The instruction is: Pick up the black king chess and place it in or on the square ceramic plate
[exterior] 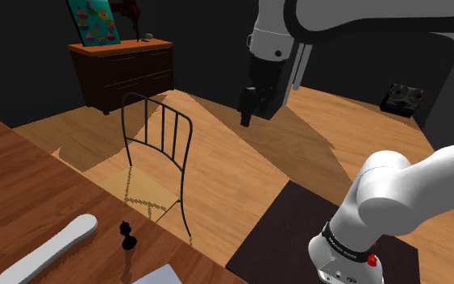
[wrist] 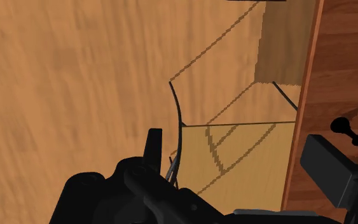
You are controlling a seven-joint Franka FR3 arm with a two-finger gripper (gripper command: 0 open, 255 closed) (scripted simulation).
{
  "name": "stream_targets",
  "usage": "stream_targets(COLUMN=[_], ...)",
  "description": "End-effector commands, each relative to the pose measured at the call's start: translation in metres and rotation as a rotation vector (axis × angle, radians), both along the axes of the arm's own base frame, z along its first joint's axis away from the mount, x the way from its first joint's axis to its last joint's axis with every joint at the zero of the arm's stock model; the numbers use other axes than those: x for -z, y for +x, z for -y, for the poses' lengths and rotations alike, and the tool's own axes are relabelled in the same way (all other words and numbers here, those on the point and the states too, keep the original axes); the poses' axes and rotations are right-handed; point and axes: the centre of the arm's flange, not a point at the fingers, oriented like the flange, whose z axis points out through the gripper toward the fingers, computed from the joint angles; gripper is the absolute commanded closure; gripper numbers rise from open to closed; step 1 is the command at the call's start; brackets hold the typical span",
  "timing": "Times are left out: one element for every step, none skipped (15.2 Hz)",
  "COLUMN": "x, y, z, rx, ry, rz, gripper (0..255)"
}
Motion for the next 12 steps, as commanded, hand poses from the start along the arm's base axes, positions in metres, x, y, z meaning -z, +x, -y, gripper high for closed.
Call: stream_targets(x=[0.013, 0.020, 0.028, 0.035, 0.042, 0.049, 0.056, 0.063, 0.070, 0.078, 0.085, 0.092], y=[0.012, 0.017, 0.023, 0.029, 0.034, 0.040, 0.046, 0.051, 0.057, 0.062, 0.067, 0.073], z=[-0.018, -0.028, -0.037, -0.047, -0.056, -0.066, -0.075, -0.085, -0.095, -0.104, -0.114, -0.124], rx=[-0.001, -0.001, -0.002, -0.003, -0.004, -0.004, -0.005, -0.006, -0.007, -0.007, -0.008, -0.009], ry=[0.007, 0.010, 0.013, 0.016, 0.018, 0.021, 0.024, 0.027, 0.030, 0.033, 0.036, 0.039], rz=[-0.010, -0.015, -0.020, -0.025, -0.030, -0.035, -0.040, -0.045, -0.050, -0.055, -0.060, -0.065], gripper=[0, 0, 0, 0, 0, 0, 0, 0, 0, 0, 0, 0])
